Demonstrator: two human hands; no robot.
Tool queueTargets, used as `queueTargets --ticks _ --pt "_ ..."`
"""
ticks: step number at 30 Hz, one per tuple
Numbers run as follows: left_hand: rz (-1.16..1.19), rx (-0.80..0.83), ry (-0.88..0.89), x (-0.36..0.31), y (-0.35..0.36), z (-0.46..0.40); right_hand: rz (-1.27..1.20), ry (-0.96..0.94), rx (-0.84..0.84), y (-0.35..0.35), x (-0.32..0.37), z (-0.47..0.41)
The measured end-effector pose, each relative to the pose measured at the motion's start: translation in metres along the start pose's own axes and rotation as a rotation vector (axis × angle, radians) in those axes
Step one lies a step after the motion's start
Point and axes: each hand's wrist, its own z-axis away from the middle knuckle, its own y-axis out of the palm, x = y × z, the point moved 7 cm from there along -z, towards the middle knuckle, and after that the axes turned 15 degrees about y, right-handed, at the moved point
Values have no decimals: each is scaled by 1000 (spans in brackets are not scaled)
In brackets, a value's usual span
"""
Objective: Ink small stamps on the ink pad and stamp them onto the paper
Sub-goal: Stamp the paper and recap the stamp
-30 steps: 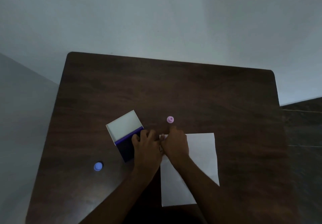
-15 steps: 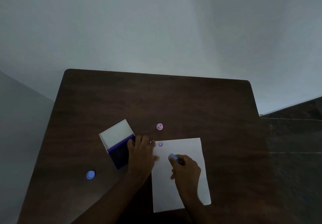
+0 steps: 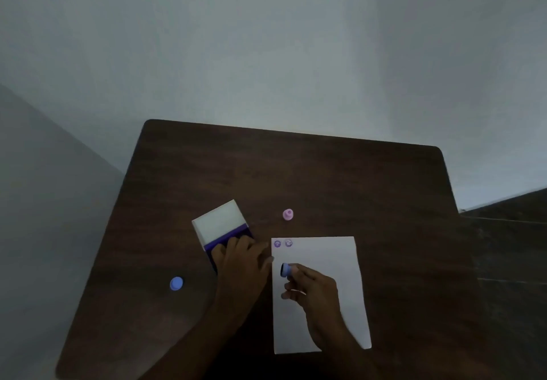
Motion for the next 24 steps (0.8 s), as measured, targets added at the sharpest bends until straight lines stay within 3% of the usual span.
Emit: queueTargets --ticks 5,10,14,20,24 --pt "181 -197 -22 23 -24 32 -141 92 144 29 -9 12" --pt "303 -225 -27 47 -24 52 -226 124 300 48 -17 24" --pt "429 -289 -169 75 -22 67 -283 218 368 63 -25 35" --pt "401 -396 -303 138 -10 103 -361 287 477 92 -19 52" --pt "420 -344 -325 160 9 113 -376 298 512 107 -14 58"
